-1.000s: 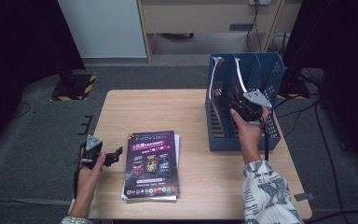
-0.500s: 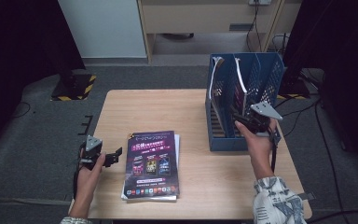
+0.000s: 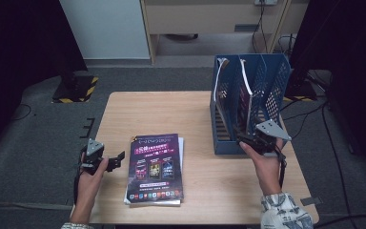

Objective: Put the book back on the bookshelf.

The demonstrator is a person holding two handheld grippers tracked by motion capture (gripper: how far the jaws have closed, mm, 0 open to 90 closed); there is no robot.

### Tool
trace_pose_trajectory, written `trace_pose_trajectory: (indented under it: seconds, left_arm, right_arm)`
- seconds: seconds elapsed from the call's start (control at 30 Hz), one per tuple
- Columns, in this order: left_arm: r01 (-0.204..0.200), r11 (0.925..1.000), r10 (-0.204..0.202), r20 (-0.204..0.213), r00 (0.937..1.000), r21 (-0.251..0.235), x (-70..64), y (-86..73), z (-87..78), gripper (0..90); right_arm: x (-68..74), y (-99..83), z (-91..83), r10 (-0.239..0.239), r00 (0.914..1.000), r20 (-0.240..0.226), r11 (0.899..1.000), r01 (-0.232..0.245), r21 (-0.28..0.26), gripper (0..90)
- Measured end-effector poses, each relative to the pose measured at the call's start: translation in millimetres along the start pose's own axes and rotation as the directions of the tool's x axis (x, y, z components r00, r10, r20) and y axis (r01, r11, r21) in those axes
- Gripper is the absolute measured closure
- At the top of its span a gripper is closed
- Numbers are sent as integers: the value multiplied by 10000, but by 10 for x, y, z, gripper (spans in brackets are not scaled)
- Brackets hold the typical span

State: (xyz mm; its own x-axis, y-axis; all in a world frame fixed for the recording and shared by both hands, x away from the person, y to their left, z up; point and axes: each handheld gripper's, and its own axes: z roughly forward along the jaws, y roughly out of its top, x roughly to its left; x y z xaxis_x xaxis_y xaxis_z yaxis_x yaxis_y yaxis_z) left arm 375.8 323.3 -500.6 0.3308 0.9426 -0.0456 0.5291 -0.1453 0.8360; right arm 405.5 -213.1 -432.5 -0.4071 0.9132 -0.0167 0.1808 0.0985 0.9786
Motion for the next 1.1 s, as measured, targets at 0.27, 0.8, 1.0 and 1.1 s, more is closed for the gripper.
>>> trace_pose_trajectory:
  seconds: [0.27, 0.8, 1.0, 1.1]
  left_arm:
    - [-223, 9996, 222, 104, 9997, 181, -76, -38, -27, 57]
    - [-790, 9954, 748, 773, 9942, 535, -312, -27, 81, 70]
    - [-1033, 9911, 939, 1095, 9895, 843, -408, -24, 207, 100]
    - [-1091, 9897, 985, 1119, 9888, 930, -451, -22, 235, 144]
  right_arm:
    - [228, -97, -100, 89, 9967, -801, 9993, -59, 365, 138]
    - [669, -166, 3, 162, 9763, -2160, 9940, 76, 1089, 157]
    - [814, -208, 52, -158, 9658, -2587, 9917, 481, 1190, 176]
    - [901, -224, 86, -308, 9573, -2874, 9895, 698, 1266, 190]
